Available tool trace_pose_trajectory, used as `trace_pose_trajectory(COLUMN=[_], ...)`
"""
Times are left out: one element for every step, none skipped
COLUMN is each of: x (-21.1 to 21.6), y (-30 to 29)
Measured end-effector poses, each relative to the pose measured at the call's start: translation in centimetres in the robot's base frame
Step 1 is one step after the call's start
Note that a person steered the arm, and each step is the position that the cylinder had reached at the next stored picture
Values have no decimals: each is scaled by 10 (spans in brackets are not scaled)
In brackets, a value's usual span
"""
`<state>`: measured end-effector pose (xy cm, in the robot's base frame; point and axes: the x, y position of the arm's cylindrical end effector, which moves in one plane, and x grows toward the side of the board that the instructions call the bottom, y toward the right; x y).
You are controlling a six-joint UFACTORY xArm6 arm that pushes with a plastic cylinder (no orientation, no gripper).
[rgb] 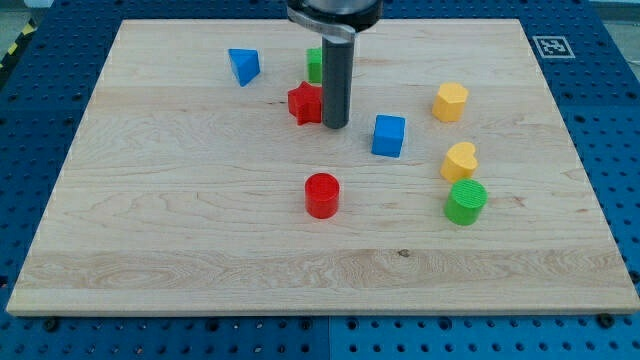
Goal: Move the red star down and left
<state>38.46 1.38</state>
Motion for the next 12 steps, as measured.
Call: trace_pose_trajectory(x=[-24,-29,-48,-59,-54,-35,-28,-28,-28,-28,-17,2], y=[0,0,0,0,0,-9,-31,-51,-64,-74,-73,-65])
